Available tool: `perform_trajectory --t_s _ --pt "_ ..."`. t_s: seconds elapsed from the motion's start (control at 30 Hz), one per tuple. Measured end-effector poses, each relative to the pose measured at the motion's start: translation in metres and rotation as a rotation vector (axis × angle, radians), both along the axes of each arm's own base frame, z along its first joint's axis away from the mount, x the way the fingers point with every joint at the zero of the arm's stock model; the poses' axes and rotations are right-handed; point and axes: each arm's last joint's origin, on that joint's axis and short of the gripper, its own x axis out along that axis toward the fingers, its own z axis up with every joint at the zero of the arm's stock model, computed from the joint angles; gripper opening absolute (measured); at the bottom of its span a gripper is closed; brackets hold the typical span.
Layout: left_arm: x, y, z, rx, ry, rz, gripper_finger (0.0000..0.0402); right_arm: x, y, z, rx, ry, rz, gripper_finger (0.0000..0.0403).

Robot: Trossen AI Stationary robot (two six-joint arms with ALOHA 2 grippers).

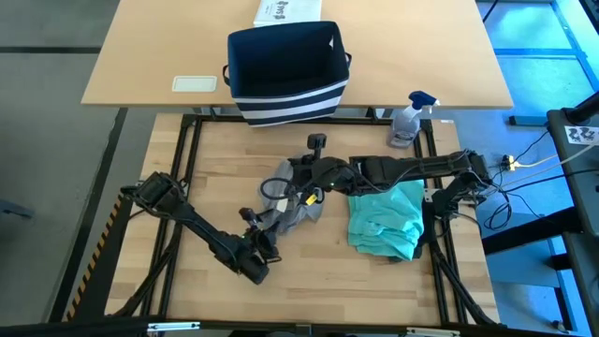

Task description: Fold Laundry from Bin

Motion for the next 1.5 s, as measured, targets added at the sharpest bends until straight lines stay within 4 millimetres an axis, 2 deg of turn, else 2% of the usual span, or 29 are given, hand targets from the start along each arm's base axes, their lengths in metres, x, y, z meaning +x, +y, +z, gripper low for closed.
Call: perform_trajectory --t_s 0.47,0.67,1.1,1.23,1.4,1.5 --pt "-0.019 0.012 -0.004 -0.045 0.086 0.086 0.0222 0.000 0.000 0.000 0.002 -0.002 -0.001 0.0000" --pt "-0.027 0.016 -0.003 -0.096 0.029 0.164 0.0203 0.000 0.000 0.000 0.002 -0.002 -0.001 0.0000" --pt "-0.016 0.027 -0.004 -0.166 -0.035 0.226 0.0147 0.000 0.000 0.000 0.007 -0.001 0.008 0.0000" --pt "-0.014 0.030 -0.004 -0.141 -0.016 0.224 0.0111 0.000 0.000 0.000 0.010 -0.001 0.013 0.0000" --pt "-0.013 0.032 -0.004 -0.106 0.040 0.204 0.0022 0.000 0.000 0.000 0.010 -0.001 0.013 0.0000" --pt "-0.014 0.032 -0.002 -0.091 0.054 0.195 0.0006 0.000 0.000 0.000 0.010 -0.001 0.013 0.0000"
